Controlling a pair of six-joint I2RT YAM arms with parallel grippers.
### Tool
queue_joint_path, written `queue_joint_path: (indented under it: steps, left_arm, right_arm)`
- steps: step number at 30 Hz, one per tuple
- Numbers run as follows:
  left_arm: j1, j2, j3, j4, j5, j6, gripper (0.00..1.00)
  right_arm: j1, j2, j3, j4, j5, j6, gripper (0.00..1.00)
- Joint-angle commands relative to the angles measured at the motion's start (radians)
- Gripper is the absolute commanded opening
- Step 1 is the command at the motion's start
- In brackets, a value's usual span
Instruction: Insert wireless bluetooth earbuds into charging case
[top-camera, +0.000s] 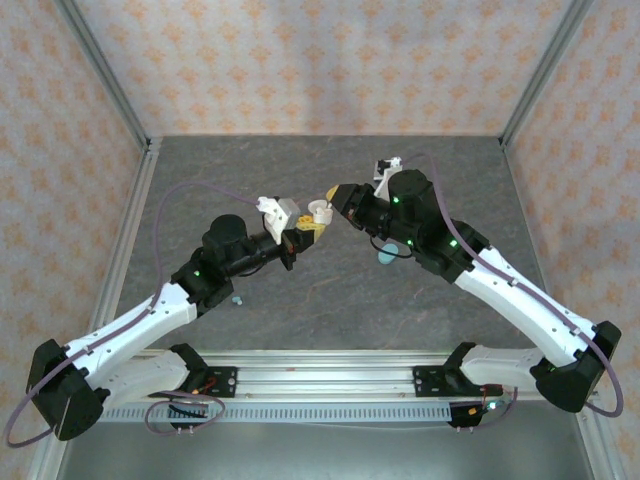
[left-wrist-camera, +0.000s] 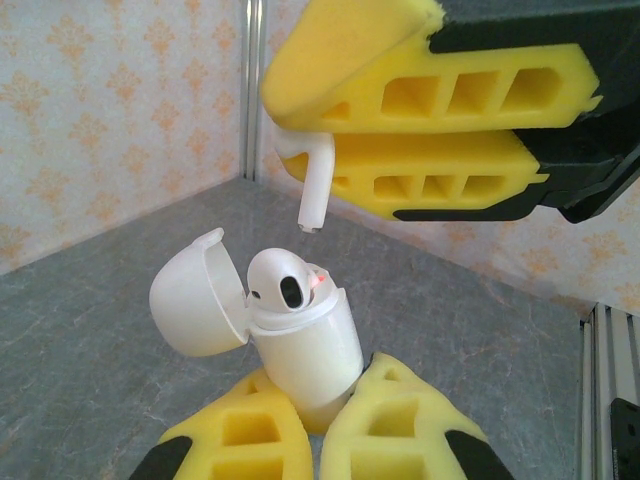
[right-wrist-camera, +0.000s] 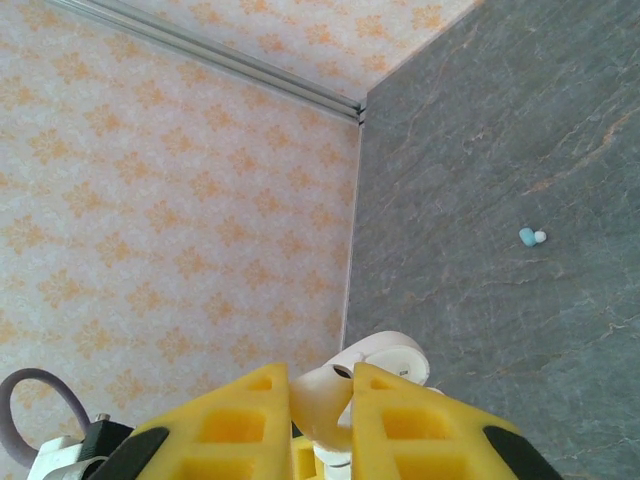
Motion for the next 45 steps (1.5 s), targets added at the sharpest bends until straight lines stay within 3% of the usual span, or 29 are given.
queue_joint_path:
  steps: [1, 16, 26, 45]
  left_arm:
    - [-0.005, -0.002, 0.025, 0.052, -0.011, -0.005, 0.0]
    - [-0.005, 0.001, 0.023, 0.056, -0.01, 0.001, 0.0]
    - [-0.005, -0.004, 0.015, 0.063, 0.001, 0.007, 0.0]
    - [-0.005, -0.005, 0.023, 0.067, 0.023, 0.011, 0.0]
  right_arm:
    - [0.007, 0.001, 0.004, 0.026, -0.015, 0.016, 0.18]
    - [0.014, 0.062, 0.047, -0.092, -0.047, 0.023, 0.16]
    - [0.015, 0.067, 0.077, -0.186, 0.003, -0.003, 0.16]
    - [0.015, 0.095, 0.127, -0.225, -0.004, -0.023, 0.26]
